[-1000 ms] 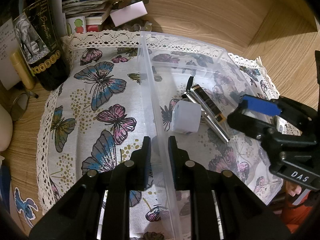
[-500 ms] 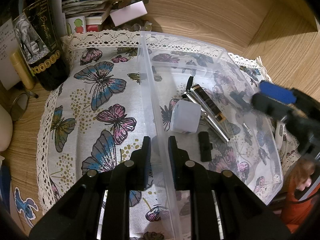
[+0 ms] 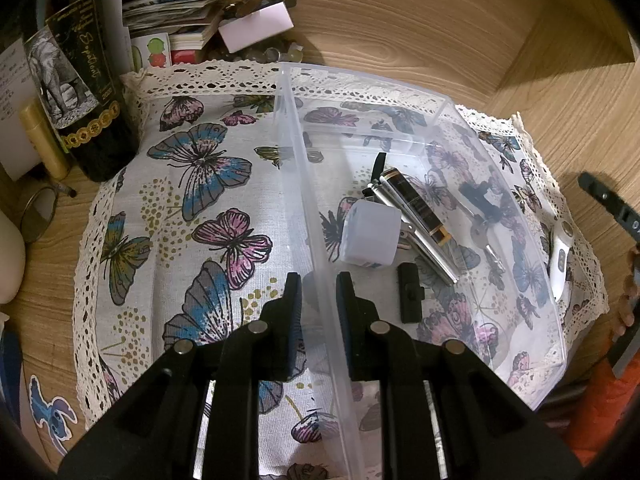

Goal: Organize rigid objects
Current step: 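Lower the black clip into the clear box and open the right tool, then withdraw the right tool and grasp the white handheld device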

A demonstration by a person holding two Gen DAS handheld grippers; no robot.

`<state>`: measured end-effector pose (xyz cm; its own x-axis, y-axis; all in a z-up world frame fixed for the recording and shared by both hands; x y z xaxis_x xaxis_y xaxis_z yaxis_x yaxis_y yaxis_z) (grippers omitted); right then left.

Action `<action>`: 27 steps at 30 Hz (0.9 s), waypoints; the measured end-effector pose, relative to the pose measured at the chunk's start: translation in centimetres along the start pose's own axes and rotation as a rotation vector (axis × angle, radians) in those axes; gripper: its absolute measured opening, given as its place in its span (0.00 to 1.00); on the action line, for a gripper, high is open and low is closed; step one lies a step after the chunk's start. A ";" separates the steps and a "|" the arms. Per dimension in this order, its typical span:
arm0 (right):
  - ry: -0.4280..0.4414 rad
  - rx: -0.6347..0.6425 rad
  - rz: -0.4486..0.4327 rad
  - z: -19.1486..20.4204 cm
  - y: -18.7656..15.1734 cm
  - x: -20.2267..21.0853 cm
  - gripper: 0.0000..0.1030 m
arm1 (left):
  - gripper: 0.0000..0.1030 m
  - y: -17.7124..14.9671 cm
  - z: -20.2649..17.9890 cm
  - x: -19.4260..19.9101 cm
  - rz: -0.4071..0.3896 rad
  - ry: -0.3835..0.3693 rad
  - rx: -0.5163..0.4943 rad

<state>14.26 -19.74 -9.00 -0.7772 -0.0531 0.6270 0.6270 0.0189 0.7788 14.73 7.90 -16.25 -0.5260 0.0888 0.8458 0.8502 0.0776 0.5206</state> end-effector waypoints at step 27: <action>-0.108 -0.130 0.200 -4.2 -7.1 -6.8 0.39 | 0.16 0.1 0.2 0.0 0.000 -0.008 0.003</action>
<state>15.25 -23.75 -18.88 -0.6341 0.0453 0.7719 0.7648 -0.1108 0.6347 14.76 8.06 -16.23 -0.5260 0.0971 0.8449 0.8503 0.0808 0.5201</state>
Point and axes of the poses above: each gripper's, at about its wrist camera, not at the fingertips, and x roughly against the way its jaws point, z to its left, y to its top, the point moved 5 cm from there along -x, roughly the way its jaws point, and after that the axes turned 6 degrees about y, right-handed, at the moved point
